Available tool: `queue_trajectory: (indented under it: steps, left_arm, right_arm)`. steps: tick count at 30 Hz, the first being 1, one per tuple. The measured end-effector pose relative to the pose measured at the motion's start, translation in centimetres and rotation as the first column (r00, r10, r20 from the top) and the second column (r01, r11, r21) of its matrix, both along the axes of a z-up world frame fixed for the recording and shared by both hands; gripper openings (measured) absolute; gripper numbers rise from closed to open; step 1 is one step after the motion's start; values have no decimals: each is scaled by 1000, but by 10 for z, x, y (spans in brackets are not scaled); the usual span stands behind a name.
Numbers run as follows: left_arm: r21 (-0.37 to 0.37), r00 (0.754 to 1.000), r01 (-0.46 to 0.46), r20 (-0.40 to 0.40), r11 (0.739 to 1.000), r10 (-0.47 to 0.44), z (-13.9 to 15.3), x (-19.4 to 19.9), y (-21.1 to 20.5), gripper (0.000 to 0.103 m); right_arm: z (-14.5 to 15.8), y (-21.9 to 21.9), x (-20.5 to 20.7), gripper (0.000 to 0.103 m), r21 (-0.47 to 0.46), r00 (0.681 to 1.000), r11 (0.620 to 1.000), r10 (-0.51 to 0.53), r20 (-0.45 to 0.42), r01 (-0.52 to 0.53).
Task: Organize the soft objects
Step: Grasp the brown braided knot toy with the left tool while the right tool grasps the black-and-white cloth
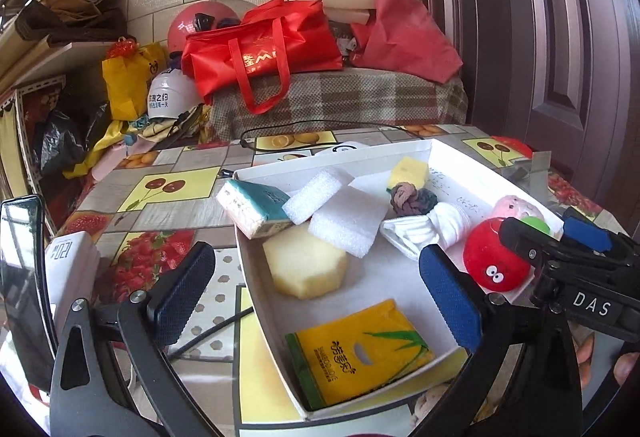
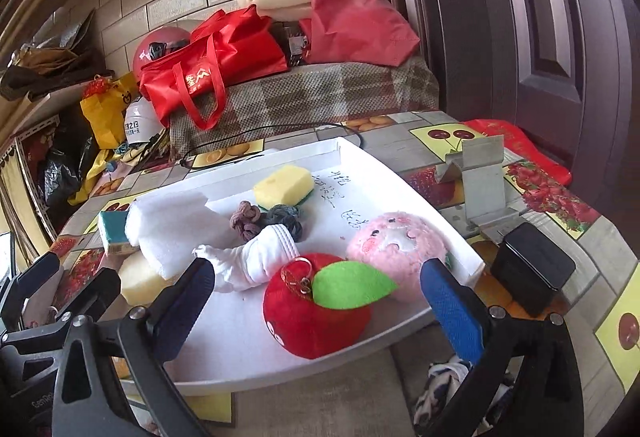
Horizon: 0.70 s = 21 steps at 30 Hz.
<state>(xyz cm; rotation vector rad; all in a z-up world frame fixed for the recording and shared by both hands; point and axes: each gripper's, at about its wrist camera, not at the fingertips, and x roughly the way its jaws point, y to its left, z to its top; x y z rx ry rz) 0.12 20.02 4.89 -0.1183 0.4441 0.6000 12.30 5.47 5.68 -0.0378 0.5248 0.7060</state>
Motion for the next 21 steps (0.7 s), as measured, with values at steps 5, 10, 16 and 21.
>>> queue_trajectory:
  steps: [5, 10, 16, 21]
  left_arm:
    - [-34, 996, 77, -34, 996, -78, -4, -10, -16, 103]
    - [-82, 977, 198, -64, 977, -203, -10, -29, -42, 103]
    - [-152, 915, 281, -255, 948, -312, -32, -22, -74, 103]
    - [-181, 886, 275, -333, 944, -322, -45, -11, -79, 103]
  right_arm:
    - [-2, -23, -4, 103, -8, 1000, 1000, -23, -18, 23]
    - [-8, -51, -2, 103, -25, 997, 999, -46, -62, 44]
    - [-26, -80, 14, 103, -91, 978, 996, -38, -204, 19]
    - [-38, -90, 22, 103, -106, 957, 994, -32, -289, 1]
